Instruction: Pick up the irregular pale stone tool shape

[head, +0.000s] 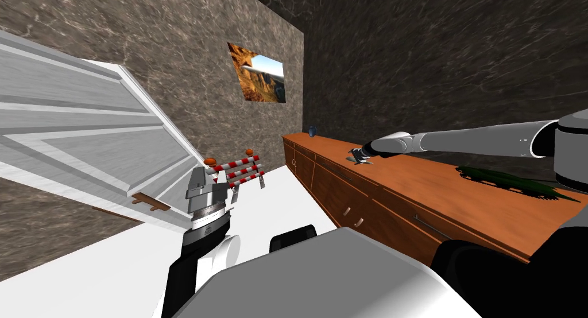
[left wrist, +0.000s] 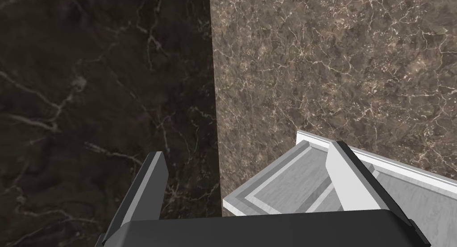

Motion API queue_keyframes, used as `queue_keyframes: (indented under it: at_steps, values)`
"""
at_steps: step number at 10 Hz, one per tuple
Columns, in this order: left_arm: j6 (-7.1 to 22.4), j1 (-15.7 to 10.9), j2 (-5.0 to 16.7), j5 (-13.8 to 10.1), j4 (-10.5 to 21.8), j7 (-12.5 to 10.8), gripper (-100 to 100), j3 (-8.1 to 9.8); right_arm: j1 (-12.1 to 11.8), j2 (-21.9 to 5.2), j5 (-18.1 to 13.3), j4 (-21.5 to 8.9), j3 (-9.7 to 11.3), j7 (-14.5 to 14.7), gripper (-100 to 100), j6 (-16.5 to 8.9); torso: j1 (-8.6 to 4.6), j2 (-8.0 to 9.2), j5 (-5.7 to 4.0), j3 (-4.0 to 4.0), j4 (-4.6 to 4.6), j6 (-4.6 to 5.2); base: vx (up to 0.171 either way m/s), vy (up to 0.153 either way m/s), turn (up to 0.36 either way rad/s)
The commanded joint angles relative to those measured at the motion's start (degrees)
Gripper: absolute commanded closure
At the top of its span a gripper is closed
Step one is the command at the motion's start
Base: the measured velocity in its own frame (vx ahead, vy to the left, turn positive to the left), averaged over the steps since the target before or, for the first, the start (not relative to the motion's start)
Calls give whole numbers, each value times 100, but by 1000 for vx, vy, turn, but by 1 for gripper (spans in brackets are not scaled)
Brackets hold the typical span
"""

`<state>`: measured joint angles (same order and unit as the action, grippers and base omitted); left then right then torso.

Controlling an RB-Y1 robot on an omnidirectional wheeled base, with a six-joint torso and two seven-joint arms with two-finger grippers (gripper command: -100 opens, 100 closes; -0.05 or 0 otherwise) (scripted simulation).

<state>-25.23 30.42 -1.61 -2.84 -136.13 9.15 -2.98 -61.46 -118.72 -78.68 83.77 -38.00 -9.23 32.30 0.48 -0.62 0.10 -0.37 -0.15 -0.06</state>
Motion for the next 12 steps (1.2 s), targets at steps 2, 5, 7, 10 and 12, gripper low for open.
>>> queue_keyframes:
  at_steps: [2, 5, 7, 10, 12]
  values:
    - [0, 0, 0, 0, 0, 0, 0, 0, -61, 195, 34, -169, 166, 67, -100, -362, 1, 8, 0, 4, 1, 1, 38, 119, 27]
    - [0, 0, 0, 0, 0, 0, 0, 0, -133, 454, 68, -301, 342, 29, -100, -757, -7, 8, -1, 5, 2, 2, 55, 89, 11]
    - [0, 0, 0, 0, 0, 0, 0, 1, -198, 634, 111, -375, 449, -33, -100, -1040, -23, 9, -5, 5, 2, 2, 47, 43, -3]
    - [0, 0, 1, 0, 0, 0, 0, 1, -318, 905, 195, -467, 603, -162, -100, -1479, -36, 15, -8, 9, 4, 3, 36, 19, -16]
    - [0, 0, 1, 0, 0, 0, 0, 1, -407, 1081, 257, -517, 702, -261, -100, -1761, -43, 20, -10, 12, 5, 3, 31, 5, -25]
